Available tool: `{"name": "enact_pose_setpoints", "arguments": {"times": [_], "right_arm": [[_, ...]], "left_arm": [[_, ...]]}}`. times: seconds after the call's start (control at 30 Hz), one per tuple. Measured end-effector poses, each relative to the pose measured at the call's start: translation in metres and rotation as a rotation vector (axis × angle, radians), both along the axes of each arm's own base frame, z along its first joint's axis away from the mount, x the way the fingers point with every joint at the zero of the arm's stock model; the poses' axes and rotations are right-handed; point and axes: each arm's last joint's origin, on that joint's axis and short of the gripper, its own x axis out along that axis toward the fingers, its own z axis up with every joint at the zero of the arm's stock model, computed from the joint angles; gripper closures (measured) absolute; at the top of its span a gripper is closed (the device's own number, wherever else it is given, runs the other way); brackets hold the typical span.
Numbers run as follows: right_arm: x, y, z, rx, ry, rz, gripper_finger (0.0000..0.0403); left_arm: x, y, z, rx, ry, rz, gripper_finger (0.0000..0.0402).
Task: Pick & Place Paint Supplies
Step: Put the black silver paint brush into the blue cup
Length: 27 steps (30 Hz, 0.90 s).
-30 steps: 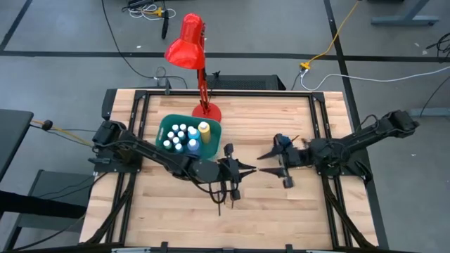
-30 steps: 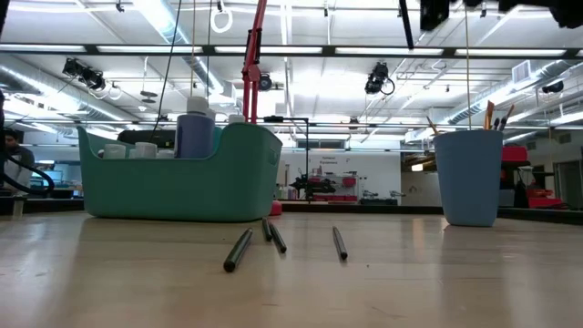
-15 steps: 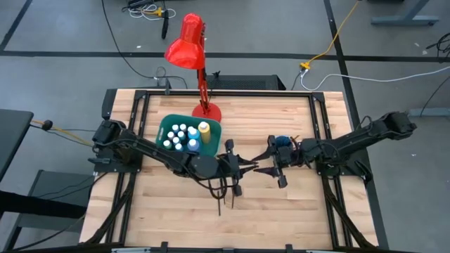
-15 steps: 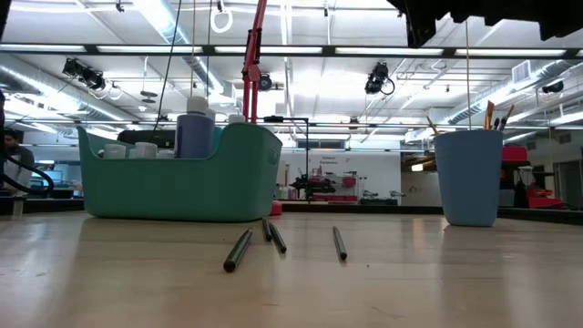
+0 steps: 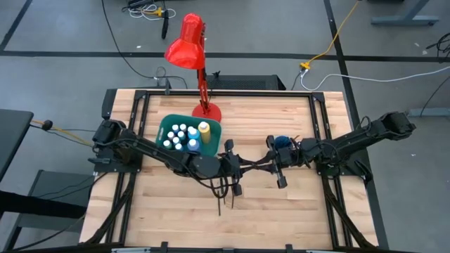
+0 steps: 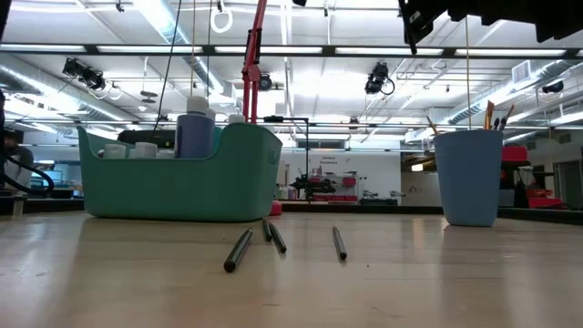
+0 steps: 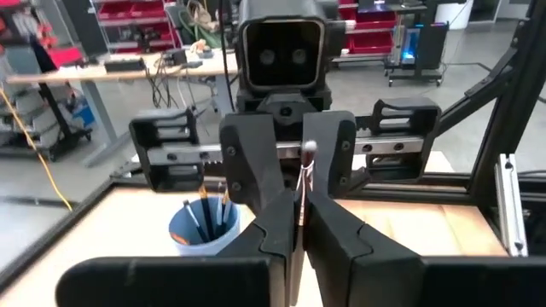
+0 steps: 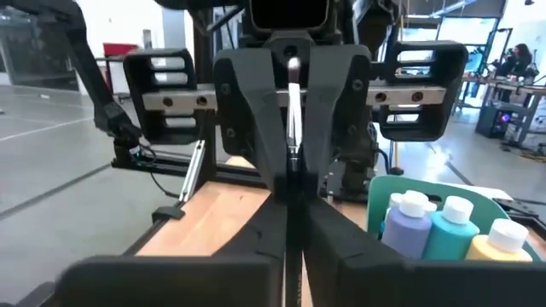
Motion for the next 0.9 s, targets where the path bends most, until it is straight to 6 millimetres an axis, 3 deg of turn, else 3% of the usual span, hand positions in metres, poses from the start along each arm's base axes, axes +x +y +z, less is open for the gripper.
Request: {"name": "enact_pose_setpoints", "arguments": {"times": [0.3, 0.47, 0.8, 0.9], "right_arm": [[0.000, 0.000, -0.001, -0.014, 0.011, 0.000, 0.0382], [-0.001, -0.001, -0.001, -0.017, 0.012, -0.031, 0.0385], [-0.024, -0.017, 0.015, -0.074, 0.030, -0.361, 0.0377], [-0.036, -0.020, 0.018, -0.011, 0.060, -0.481, 0.0377]], "left_arm": [[0.000, -0.001, -0.003, -0.024, 0.027, -0.031, 0.0338], [-0.001, 0.001, -0.004, -0.042, 0.025, 0.061, 0.0319], [-0.004, -0.002, -0.012, -0.002, 0.093, 0.114, 0.0271], [-0.006, -0.004, -0.015, -0.011, 0.117, 0.115, 0.0268]]}}
